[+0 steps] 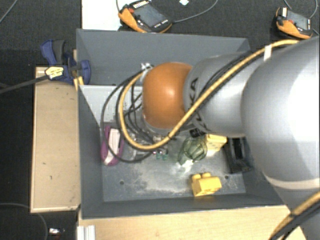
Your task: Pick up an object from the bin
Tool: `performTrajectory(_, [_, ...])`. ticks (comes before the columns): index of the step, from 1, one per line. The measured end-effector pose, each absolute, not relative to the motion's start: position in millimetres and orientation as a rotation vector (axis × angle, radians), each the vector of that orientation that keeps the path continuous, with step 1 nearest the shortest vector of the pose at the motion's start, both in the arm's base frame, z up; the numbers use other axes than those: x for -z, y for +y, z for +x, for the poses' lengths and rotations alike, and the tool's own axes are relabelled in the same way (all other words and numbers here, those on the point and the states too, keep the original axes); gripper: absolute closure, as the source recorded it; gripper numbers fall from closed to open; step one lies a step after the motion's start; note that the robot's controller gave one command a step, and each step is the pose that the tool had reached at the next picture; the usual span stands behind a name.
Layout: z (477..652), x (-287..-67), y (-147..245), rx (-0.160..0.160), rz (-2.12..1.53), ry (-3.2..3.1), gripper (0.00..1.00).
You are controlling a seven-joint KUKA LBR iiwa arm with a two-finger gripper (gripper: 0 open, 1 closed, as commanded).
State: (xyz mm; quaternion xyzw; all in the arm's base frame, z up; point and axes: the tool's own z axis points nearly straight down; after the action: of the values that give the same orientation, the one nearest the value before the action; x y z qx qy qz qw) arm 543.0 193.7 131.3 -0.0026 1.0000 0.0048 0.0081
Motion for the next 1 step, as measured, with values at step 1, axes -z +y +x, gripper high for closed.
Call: performTrajectory(1, [541.0, -148.5, 192.8, -0.013, -0.004, 3.126, 1.0])
